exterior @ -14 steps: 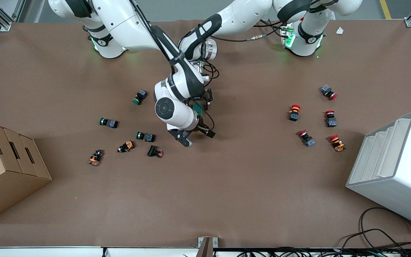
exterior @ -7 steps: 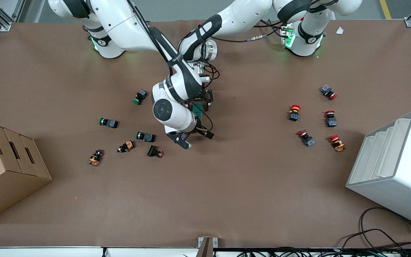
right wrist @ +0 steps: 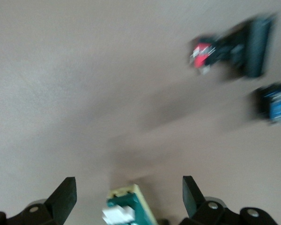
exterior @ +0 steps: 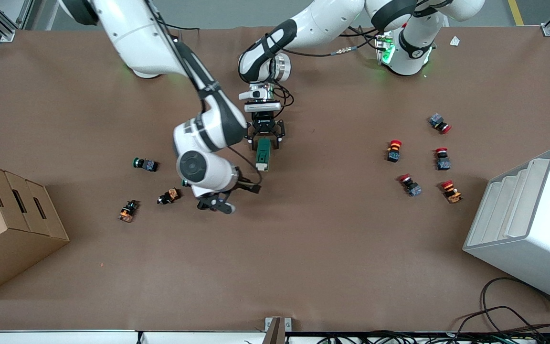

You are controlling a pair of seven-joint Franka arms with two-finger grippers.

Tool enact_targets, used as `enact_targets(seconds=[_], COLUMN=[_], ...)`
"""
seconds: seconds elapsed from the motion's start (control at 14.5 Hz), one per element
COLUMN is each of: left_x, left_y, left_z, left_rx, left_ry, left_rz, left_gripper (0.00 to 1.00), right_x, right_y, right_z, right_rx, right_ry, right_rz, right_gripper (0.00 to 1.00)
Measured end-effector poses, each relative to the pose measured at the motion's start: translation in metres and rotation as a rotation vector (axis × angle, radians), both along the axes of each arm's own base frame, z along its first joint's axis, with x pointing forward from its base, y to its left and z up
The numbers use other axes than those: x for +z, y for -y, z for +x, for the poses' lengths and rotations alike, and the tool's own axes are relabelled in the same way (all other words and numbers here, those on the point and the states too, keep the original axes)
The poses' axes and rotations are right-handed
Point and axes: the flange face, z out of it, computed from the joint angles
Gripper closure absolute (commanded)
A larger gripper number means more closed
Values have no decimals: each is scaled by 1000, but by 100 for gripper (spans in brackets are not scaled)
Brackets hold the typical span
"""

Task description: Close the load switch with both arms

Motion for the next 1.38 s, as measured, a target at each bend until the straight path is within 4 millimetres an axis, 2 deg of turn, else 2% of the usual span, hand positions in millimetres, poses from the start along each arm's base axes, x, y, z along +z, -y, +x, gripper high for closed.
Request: enact_targets(seconds=[0.21,0.41,0.69,0.83,0.97,1.11,1.24,1.38], left_x=[10,40,91,127,166,200,235,282], left_y=[6,22,42,50,57,54,40,14], left_z=[8,23,52,76,101,129,164,204], left_rx=[14,71,151,188,214,230,250,269], left_ry=[-14,-43,-128,-198,-271,-335,-413,-501], left_rz=[39,32,46,51,42,40,33,4], left_gripper=[4,4,2,2,2,2,2,1], right_x=[57,115,196,231,262,285,293,292], right_y=[81,170,301,353,375,382,387,391], right_z=[26,39,39,30,24,23,22,22], right_rx=[146,237,341,333,323,327,337,339], right_ry=[9,28,73,63,49,63,68,64], right_rz=[-32,-129,-128,-124,-147,-175,-177,-175], right_gripper=[0,0,0,0,0,0,0,0])
